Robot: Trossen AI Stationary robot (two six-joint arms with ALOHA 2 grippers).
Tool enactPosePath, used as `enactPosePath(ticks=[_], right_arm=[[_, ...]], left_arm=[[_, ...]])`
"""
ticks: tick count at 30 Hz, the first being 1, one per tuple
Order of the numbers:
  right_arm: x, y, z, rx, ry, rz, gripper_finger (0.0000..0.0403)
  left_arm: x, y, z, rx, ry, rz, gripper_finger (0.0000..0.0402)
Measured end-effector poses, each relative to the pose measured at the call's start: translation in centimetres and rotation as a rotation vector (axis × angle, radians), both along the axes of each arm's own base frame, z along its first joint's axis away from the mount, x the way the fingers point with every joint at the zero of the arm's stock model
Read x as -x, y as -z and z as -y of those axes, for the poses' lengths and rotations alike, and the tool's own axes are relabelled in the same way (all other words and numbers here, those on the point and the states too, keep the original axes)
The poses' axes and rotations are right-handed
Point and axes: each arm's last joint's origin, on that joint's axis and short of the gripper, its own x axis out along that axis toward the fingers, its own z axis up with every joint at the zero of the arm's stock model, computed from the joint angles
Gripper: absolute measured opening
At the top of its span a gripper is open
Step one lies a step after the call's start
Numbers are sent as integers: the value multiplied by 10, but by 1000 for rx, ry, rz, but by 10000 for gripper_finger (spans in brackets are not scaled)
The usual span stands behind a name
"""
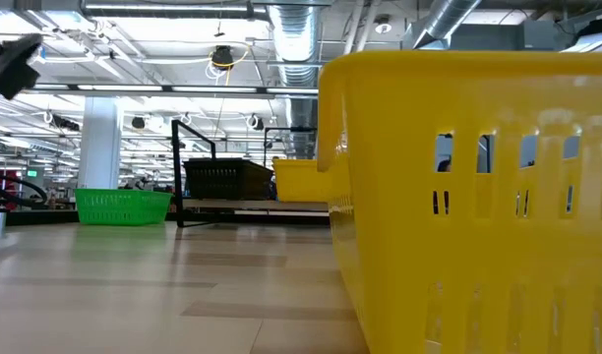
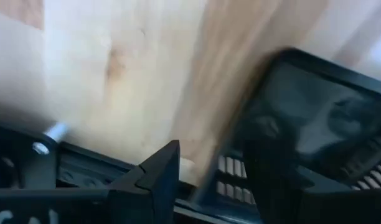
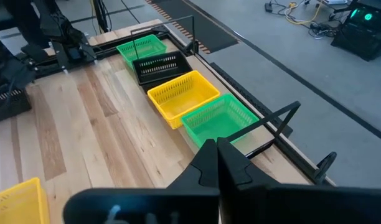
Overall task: Stack baskets on shelf by color
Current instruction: Stack the black bin on top of the stacked black bins on the shelf
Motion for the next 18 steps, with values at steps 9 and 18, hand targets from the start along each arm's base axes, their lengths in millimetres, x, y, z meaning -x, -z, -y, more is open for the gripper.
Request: enactPosePath(ticks=[9,18], right_arm=[[-7,1,-4,5,16,-10,3],[-7,1,-4,15,28,-3,3]], left_arm=[[-4,22,-15,33,10,25,161],[-23,23,-38,63,-161,37,12]])
